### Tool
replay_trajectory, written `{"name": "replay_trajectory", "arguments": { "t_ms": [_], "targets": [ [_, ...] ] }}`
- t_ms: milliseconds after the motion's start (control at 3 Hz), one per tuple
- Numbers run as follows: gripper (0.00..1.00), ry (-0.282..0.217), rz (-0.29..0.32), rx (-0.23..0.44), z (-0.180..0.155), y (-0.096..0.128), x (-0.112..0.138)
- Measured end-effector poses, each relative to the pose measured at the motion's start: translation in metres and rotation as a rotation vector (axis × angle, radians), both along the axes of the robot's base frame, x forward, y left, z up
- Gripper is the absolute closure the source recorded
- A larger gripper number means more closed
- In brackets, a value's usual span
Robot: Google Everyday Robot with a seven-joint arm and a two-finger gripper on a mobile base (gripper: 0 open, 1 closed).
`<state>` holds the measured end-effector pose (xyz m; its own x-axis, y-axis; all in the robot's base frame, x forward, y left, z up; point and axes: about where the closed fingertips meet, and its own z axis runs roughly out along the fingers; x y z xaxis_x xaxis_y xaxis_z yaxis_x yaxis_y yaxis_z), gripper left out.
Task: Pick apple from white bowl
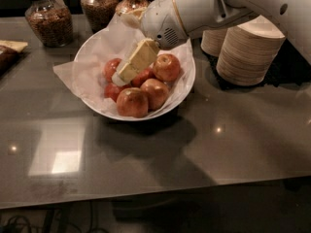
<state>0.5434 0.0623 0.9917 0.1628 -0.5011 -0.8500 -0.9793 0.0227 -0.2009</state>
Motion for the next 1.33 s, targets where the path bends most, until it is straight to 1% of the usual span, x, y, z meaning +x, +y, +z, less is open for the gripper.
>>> {"name": "replay_trajectory", "arguments": {
  "t_ms": [333, 667, 1000, 1333],
  "targets": [
    [0.00, 0.002, 0.005, -0.006, -0.008, 0.017, 0.013],
    [0.06, 0.021, -0.006, -0.011, -0.020, 0.026, 0.020],
    [0.07, 0.032, -0.027, -0.024, -0.032, 0.029, 0.025],
    [0.06, 0.043, -0.061, -0.042, -0.045, 0.030, 0.030]
  ]
}}
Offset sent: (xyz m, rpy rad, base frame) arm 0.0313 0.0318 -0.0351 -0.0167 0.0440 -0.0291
